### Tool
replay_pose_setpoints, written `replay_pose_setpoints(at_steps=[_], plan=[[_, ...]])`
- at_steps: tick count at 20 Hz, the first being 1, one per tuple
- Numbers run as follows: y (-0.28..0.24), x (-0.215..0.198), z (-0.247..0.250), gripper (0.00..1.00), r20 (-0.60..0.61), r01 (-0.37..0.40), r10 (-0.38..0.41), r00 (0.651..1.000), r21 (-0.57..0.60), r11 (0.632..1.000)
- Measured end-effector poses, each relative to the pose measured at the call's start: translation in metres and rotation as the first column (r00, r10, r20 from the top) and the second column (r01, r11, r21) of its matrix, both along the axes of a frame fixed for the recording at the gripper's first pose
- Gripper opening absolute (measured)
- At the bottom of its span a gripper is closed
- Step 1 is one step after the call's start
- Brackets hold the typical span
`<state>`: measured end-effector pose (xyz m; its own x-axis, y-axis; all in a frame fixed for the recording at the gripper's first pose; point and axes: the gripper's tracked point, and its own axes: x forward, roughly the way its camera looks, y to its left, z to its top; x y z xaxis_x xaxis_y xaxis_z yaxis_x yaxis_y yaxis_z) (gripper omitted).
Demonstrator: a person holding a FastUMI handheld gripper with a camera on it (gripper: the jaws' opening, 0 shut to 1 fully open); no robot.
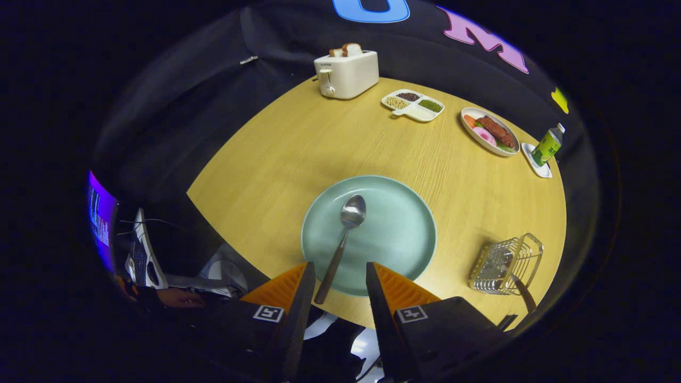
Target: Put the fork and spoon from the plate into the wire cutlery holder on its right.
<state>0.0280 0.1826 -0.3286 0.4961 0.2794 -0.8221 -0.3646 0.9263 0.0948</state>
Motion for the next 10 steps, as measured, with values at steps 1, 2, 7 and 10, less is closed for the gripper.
replay_pose_setpoints(at_steps=[1, 2, 7, 10], plan=[[0.005, 0.003, -0.011, 0.62, -0.016, 0.016, -0.016, 1.000, 0.005, 1.000], [0.010, 0.007, -0.020, 0.62, -0.029, 0.031, -0.031, 0.999, 0.006, 0.999], [0.019, 0.020, -0.051, 0.61, -0.077, 0.049, -0.051, 0.996, -0.033, 0.998], [0.024, 0.025, -0.064, 0.61, -0.107, 0.070, -0.075, 0.991, -0.050, 0.996]])
